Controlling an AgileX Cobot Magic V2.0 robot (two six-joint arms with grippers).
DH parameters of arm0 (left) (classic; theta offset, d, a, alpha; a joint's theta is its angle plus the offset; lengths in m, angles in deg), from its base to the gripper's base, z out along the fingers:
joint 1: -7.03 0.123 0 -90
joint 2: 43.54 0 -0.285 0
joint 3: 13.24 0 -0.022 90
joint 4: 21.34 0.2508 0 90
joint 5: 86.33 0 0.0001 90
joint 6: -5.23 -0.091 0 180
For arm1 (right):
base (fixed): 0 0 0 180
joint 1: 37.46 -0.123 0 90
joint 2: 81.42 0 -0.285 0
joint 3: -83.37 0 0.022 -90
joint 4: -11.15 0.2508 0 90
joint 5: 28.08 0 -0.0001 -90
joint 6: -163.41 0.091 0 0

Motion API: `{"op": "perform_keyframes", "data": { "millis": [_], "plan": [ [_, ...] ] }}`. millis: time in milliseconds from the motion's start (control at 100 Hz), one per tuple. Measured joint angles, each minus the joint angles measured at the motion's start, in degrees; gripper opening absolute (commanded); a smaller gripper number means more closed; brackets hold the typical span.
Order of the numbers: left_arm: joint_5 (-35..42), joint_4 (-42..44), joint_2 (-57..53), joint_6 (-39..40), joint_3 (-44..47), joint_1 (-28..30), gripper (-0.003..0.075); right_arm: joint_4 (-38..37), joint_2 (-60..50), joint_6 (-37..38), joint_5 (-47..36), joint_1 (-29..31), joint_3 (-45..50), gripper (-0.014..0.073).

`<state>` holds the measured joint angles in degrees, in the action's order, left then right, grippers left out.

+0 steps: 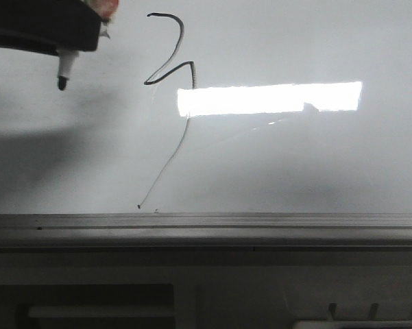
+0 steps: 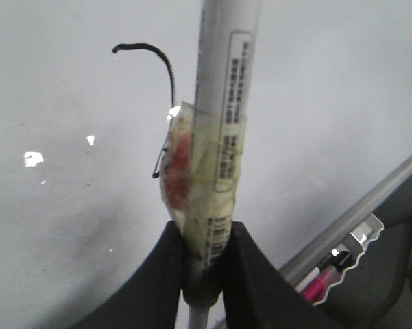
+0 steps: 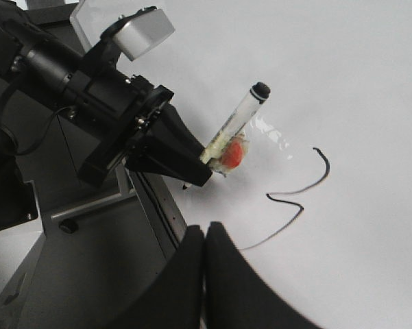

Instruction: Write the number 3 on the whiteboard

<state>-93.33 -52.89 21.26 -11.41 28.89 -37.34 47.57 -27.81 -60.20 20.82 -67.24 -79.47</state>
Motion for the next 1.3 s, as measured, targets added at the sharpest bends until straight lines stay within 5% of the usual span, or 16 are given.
{"op": "perform_keyframes", "data": {
  "millis": [230, 710, 780, 920, 980, 1300],
  "plan": [
    [4.15, -7.39, 6.02, 0.12, 0.0, 3.57, -0.0021, -0.28, -3.95, 0.5, -0.37, 0.15, 5.0, -0.005],
    [4.53, -7.89, 8.1, 0.01, 0.0, 8.51, -0.0006, -0.37, -5.66, 0.5, -3.62, 0.15, 6.28, -0.005],
    [4.53, -7.8, 8.53, 0.01, -0.11, 8.51, 0.0072, -0.37, -5.66, 0.5, -3.87, 0.15, 6.28, -0.005],
    [4.32, -7.8, 9.15, 0.01, -0.33, 8.51, 0.0377, -0.37, -5.66, 0.5, -3.86, 0.15, 6.28, -0.005],
    [3.78, -7.91, 9.15, 0.01, -0.61, 8.51, 0.0451, -0.37, -5.66, 0.5, -3.86, 0.15, 6.28, -0.005],
    [3.22, -8.02, 6.95, 0.01, -0.75, 8.25, 0.0482, -0.37, -5.91, 0.62, -3.86, 0.15, 6.4, -0.005]
  ]
}}
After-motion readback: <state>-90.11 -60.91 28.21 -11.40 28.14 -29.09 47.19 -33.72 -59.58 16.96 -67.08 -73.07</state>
